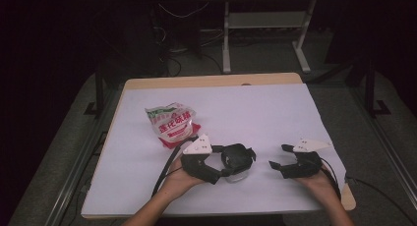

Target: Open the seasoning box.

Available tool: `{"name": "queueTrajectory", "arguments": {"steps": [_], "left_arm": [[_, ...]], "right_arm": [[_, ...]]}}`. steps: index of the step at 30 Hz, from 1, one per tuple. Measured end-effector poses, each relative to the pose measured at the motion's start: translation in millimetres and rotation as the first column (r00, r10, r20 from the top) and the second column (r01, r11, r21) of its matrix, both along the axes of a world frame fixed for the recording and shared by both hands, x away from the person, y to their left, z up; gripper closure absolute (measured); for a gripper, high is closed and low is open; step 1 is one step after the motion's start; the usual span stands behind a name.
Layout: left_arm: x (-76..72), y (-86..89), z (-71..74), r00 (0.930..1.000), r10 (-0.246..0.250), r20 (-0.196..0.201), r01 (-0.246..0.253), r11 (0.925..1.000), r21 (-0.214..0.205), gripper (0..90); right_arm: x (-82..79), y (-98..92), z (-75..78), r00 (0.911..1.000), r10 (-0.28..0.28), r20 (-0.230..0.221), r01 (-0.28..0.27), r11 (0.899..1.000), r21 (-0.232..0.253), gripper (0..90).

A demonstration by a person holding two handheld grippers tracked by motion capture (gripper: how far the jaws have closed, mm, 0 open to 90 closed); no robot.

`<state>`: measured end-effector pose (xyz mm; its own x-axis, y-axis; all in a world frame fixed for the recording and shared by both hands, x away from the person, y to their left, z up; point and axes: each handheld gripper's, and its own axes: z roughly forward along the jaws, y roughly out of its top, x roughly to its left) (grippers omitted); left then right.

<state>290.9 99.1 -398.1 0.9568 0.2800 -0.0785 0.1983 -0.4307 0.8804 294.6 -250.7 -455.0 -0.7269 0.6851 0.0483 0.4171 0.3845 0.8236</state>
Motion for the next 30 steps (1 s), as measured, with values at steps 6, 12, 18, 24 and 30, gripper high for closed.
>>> {"name": "queueTrajectory", "arguments": {"steps": [6, 12, 18, 24, 30], "left_arm": [[-1.2, -1.6, 0.7, 0.9999, -0.002, 0.015, 0.002, 1.0000, 0.002, 26.9], [-1.2, -2.2, -0.1, 0.9996, 0.004, 0.029, -0.004, 1.0000, 0.009, 35.4], [-2.3, -3.6, -0.1, 0.9996, 0.014, 0.023, -0.014, 0.9999, 0.008, 49.5], [-0.5, -3.3, -0.9, 0.9996, 0.011, 0.025, -0.012, 0.9998, 0.016, 72.1], [6.3, -1.4, 1.7, 0.9996, 0.015, 0.022, -0.016, 0.9999, 0.006, 89.5]], "right_arm": [[0.0, -0.1, 0.0, 1.0000, -0.001, -0.001, 0.001, 1.000, 0.005, 18.5], [0.0, -0.1, -0.2, 1.0000, -0.001, -0.002, 0.001, 1.000, 0.007, 18.5], [0.1, -0.2, -0.3, 1.0000, 0.001, -0.001, -0.001, 1.000, 0.006, 18.5], [0.0, -0.4, -0.3, 1.0000, 0.001, -0.001, 0.000, 1.000, 0.010, 18.5], [-0.3, -0.3, -0.3, 1.0000, -0.003, 0.001, 0.003, 1.000, 0.009, 18.5]]}}
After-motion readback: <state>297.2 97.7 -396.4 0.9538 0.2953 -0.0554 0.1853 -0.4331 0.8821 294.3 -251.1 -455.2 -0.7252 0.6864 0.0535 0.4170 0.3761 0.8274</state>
